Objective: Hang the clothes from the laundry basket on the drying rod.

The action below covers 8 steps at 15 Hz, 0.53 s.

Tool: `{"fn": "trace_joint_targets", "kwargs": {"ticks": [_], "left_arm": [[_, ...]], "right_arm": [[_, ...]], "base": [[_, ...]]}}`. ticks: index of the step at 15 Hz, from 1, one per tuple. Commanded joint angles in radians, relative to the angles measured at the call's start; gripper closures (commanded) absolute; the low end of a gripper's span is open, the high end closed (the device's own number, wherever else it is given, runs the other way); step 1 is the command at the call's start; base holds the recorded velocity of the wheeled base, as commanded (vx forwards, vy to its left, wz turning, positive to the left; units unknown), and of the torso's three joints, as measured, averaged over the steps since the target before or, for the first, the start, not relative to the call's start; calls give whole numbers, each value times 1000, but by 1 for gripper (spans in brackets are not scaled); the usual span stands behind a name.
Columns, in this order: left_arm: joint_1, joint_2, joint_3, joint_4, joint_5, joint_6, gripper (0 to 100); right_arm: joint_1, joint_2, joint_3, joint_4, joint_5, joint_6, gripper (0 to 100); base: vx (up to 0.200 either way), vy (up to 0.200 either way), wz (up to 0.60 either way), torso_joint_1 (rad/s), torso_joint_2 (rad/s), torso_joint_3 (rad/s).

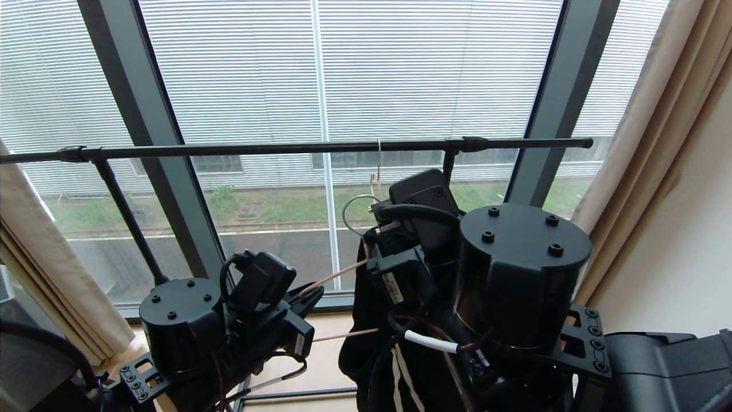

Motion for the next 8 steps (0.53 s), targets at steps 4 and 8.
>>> {"fn": "trace_joint_targets", "kwargs": {"ticks": [4, 8], "left_arm": [[2, -1, -8, 2, 3, -16, 100], [2, 4, -21, 2, 23, -22, 100]], "right_arm": [[-1, -37, 20, 6, -2, -2, 0], [3, -54, 46, 10, -1, -6, 0]], "base": [[0, 0, 0, 0, 0, 0], [0, 0, 0, 0, 0, 0]]}}
